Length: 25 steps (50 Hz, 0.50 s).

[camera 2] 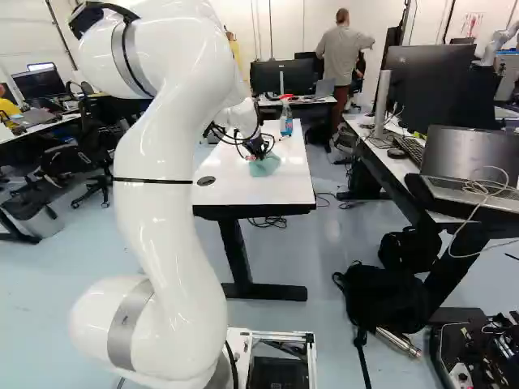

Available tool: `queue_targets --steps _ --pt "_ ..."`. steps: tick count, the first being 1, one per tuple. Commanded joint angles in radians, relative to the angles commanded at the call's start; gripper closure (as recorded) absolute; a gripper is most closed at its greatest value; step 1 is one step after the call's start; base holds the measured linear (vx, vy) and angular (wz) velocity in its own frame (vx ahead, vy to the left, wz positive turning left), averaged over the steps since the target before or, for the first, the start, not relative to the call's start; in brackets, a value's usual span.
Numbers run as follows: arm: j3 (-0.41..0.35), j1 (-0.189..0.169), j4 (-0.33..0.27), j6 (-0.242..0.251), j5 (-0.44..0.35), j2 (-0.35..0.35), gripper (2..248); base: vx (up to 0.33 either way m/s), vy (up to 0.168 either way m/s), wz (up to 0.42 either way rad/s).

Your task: Clean the table with the green towel

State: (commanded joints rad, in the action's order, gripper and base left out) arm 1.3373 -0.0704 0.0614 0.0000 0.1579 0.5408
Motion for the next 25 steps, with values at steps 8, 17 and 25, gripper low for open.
queue_targets --steps 8,17,25 --pt "-0.045 -0.001 0.0 0.0 0.0 -0.033 229 0.0 0.0 0.0" --pt "-0.094 -0.006 0.0 0.0 0.0 -0.071 229 0.0 0.0 0.0" --pt "-0.129 -0.02 0.0 0.0 0.0 -0.097 229 0.0 0.0 0.0"
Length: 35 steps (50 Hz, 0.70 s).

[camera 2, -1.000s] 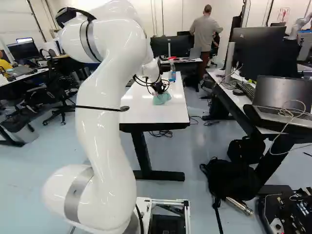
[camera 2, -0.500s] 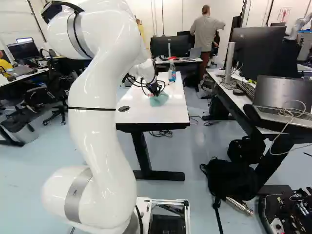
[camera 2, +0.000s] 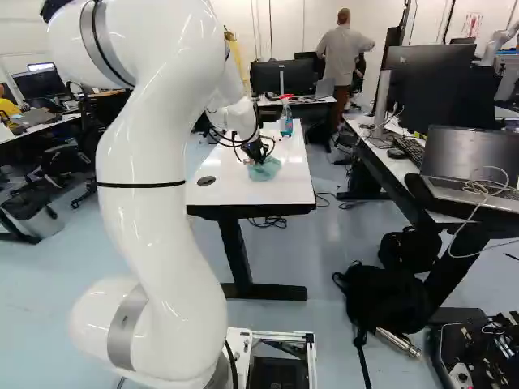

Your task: Clean the table with the green towel

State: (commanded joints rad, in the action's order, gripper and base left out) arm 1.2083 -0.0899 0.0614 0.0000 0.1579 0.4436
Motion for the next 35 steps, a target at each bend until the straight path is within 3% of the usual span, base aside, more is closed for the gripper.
queue_targets --steps 35 --pt "0.0 -0.098 0.0 0.0 0.0 0.0 229 0.0 0.0 0.0"
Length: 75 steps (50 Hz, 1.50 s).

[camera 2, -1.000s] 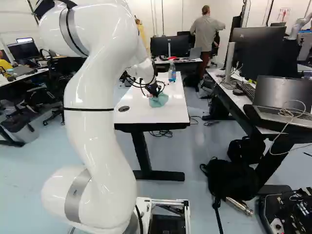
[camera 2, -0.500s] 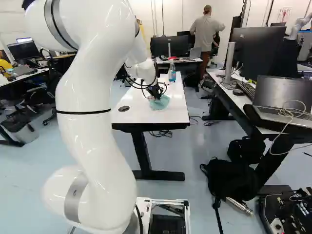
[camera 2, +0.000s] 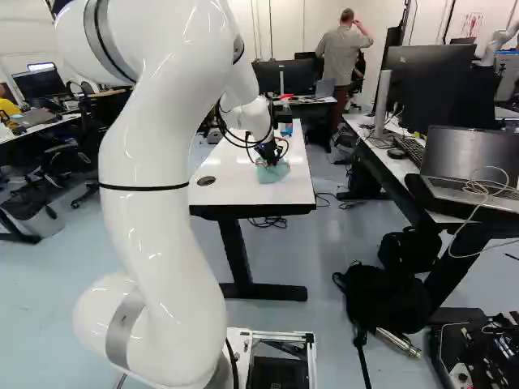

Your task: Clean the table with the green towel

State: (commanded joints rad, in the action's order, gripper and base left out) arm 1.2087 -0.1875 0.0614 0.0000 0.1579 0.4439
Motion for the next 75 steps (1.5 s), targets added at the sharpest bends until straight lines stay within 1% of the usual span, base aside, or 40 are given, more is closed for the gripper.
queue_targets --steps 12,22,32,56,75 --pt "0.038 -0.03 0.0 0.0 0.0 0.029 229 0.0 0.0 0.0" --pt "0.089 -0.04 0.0 0.0 0.0 0.067 229 0.0 0.0 0.0" --pt "0.142 -0.032 0.0 0.0 0.0 0.107 229 0.0 0.0 0.0" --pt "0.272 0.0 0.0 0.0 0.0 0.202 229 0.0 0.0 0.0" --pt "0.359 0.035 0.0 0.0 0.0 0.264 229 0.0 0.0 0.0"
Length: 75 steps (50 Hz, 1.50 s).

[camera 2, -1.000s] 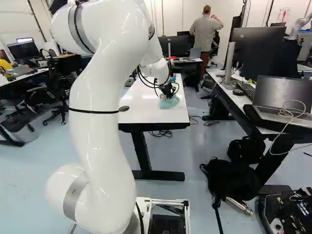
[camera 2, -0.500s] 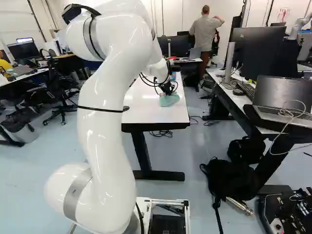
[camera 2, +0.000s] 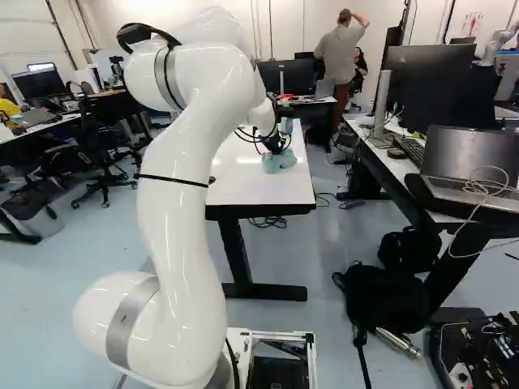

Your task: Clean the table with the green towel

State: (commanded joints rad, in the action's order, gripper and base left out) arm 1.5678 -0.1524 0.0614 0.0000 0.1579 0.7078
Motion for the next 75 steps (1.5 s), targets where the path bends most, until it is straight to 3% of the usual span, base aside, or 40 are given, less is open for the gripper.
queue_targets --steps 26,75 --pt "-0.013 0.06 0.0 0.0 0.0 -0.009 229 0.0 0.0 0.0" --pt "-0.294 0.096 0.0 0.0 0.0 -0.214 229 0.0 0.0 0.0"
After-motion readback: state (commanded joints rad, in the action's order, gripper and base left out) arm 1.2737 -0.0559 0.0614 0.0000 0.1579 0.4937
